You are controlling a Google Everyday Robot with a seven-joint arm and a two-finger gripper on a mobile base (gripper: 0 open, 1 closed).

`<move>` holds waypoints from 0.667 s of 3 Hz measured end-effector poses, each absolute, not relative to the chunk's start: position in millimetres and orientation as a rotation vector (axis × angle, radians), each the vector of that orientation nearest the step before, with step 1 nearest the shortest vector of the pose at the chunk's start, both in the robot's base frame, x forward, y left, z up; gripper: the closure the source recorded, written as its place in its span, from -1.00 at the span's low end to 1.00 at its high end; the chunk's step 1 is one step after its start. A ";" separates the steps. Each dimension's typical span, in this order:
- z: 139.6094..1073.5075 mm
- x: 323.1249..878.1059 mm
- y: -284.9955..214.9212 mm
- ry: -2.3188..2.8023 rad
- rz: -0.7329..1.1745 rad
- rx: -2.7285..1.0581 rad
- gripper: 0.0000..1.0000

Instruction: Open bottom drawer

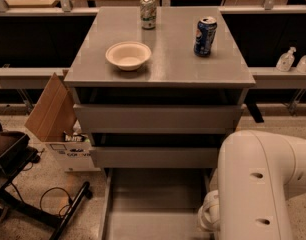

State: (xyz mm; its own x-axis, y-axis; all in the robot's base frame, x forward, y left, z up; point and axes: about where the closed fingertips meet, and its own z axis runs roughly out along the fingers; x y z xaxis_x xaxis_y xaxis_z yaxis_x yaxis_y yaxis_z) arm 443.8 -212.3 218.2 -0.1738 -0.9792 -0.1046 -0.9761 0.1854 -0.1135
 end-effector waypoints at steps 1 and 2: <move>320.4 440.2 -236.7 2.207 -0.048 -2.014 1.00; 391.2 409.5 -270.0 2.216 -0.084 -2.014 1.00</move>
Offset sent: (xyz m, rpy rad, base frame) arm -0.0193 -0.0976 0.3505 -0.0550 -0.1985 0.0678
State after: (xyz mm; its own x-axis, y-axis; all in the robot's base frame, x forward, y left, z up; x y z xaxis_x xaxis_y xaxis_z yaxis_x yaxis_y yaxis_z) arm 409.5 -270.0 391.2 -0.0905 -0.9934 -0.0701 -0.9853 0.0995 -0.1386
